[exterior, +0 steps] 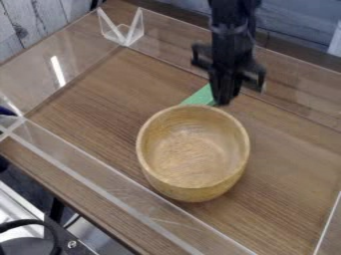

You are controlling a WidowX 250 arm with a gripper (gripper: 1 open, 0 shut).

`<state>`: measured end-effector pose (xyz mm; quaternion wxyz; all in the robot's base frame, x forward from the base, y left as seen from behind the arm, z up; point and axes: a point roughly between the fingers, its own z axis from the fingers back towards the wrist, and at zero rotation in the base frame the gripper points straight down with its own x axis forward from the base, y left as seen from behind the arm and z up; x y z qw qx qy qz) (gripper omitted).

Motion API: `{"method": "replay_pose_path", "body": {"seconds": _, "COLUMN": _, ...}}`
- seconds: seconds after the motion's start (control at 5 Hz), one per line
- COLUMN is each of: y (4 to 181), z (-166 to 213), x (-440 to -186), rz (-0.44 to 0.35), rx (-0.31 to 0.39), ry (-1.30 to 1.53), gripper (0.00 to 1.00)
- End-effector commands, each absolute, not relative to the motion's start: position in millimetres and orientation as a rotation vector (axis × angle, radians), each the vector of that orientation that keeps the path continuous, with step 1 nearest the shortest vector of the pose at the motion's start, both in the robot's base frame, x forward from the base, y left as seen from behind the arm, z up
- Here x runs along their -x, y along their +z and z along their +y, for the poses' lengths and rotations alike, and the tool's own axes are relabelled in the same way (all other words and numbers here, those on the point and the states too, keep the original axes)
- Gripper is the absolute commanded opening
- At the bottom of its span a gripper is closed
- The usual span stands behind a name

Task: Put the green block in the brown bowl

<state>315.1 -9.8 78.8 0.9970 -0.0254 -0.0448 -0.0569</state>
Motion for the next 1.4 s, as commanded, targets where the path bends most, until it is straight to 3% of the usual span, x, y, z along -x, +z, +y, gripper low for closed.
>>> {"method": "replay_pose_path", "body": {"seconds": 0.0, "y": 113.4, "z": -5, "x": -320, "rz": -0.177, "rx": 0.054, "ry": -0.149, "gripper": 0.0}}
{"method": "replay_pose_path", "body": {"seconds": 0.4, "y": 83.4, "z": 1, "x": -282, "rz": -0.109, "rx": 0.066, "ry": -0.171, "gripper": 0.0}}
{"method": "replay_pose_path", "body": {"seconds": 0.8, "y": 37.8, "z": -1, "x": -274, "rz": -0.036, "rx": 0.11, "ry": -0.218, "gripper": 0.0}}
{"method": "replay_pose_path", "body": {"seconds": 1.0, "y": 25.6, "z": -3, "x": -274, "rz": -0.02, "rx": 0.131, "ry": -0.234, "gripper": 0.0}}
{"method": "replay_pose_path", "body": {"seconds": 1.2, "y": 32.8, "z": -1, "x": -270, "rz": -0.025, "rx": 0.118, "ry": -0.248, "gripper": 1.0}}
